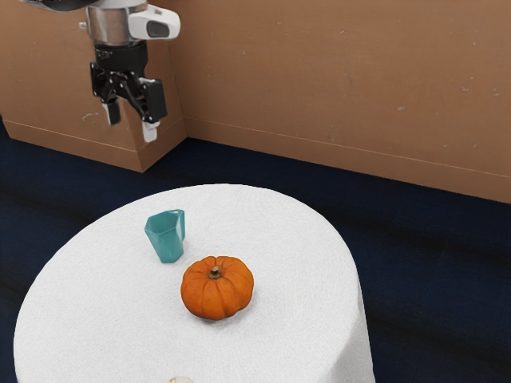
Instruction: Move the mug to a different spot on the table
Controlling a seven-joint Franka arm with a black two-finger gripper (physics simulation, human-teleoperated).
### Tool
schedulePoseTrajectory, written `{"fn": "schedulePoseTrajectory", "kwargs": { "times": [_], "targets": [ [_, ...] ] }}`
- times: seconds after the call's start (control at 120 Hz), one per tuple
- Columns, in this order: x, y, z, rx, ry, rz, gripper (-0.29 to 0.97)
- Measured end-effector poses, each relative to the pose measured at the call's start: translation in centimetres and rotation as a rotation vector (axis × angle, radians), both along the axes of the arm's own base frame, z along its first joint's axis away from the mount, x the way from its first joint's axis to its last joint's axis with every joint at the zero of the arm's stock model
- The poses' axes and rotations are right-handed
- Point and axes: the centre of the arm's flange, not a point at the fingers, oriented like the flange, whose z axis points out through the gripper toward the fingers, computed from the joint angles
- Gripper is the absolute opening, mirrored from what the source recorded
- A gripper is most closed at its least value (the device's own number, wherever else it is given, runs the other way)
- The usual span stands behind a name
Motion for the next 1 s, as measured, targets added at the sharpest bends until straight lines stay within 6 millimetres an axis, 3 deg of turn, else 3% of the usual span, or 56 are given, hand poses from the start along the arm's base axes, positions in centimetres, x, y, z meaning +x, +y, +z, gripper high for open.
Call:
{"fn": "schedulePoseTrajectory", "kwargs": {
  "times": [0.133, 0.258, 0.542, 0.625, 0.75, 0.9, 1.0],
  "targets": [
    [0.9, 1.9, -0.8, -0.003, -0.019, 0.046, 0.68],
    [3.7, 1.7, -4.3, 0.011, 0.013, 0.062, 0.68],
    [11.7, -0.1, -20.1, 0.041, 0.14, 0.013, 0.68],
    [13.4, 2.0, -22.8, 0.036, 0.131, -0.02, 0.68],
    [15.4, 3.8, -24.5, 0.002, 0.068, -0.147, 0.68],
    [17.4, 10.6, -29.2, -0.038, 0.054, -0.206, 0.68],
    [18.3, 12.4, -31.3, -0.051, 0.041, -0.274, 0.68]
  ]
}}
